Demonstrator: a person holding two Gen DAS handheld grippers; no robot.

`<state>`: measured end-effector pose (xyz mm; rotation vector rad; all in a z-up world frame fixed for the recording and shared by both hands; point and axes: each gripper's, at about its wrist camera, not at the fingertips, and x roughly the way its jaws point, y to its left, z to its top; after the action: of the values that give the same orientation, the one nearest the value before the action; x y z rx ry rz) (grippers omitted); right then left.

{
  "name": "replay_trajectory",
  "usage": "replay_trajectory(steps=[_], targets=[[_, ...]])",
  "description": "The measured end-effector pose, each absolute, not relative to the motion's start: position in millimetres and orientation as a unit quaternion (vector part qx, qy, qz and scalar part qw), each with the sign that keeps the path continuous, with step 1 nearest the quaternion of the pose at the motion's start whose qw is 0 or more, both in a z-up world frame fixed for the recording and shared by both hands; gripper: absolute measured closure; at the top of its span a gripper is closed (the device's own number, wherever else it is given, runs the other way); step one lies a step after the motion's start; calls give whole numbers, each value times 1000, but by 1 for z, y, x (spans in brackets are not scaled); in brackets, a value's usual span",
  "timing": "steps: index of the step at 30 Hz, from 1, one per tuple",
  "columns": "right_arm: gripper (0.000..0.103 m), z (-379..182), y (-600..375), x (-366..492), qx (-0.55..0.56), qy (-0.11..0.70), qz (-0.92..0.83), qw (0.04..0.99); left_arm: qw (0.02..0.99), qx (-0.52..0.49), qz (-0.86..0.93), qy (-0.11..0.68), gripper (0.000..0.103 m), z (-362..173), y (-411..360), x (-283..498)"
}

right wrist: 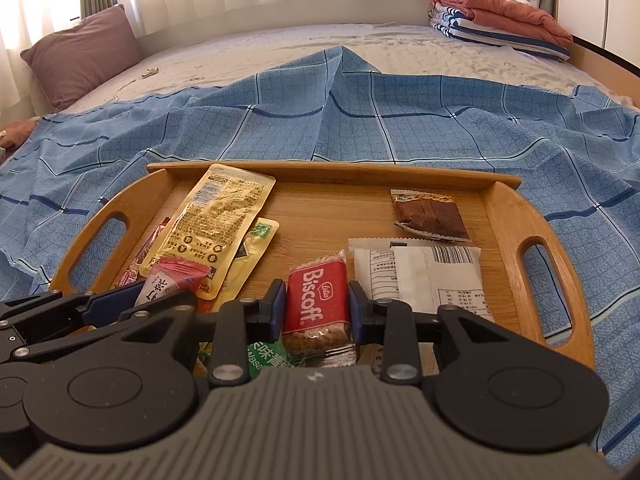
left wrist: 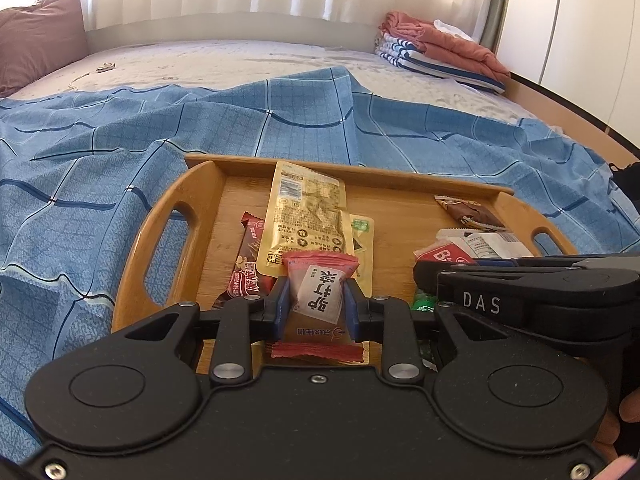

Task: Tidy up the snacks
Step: 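Carry the white-and-red packet with the left tool while the right tool carries the Biscoff pack over the tray, then open both tools to drop the white-and-red packet and Biscoff pack on the tray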

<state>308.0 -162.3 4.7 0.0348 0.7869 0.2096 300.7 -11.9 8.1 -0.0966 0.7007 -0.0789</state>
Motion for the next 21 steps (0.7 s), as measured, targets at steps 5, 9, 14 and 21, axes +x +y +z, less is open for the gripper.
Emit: replay_trajectory(steps=[5, 9, 14, 21], targets=[[66, 4, -163, 308, 19, 383, 102, 918, 939, -43, -40, 340, 76, 7, -12, 300], [66, 2, -163, 309, 26, 383, 102, 918, 938, -44, -40, 340, 76, 7, -12, 300], [66, 1, -164, 309, 29, 383, 102, 918, 939, -42, -41, 340, 76, 7, -12, 300], [64, 2, -167, 308, 36, 379, 107, 918, 938, -44, -41, 342, 75, 7, -11, 300]])
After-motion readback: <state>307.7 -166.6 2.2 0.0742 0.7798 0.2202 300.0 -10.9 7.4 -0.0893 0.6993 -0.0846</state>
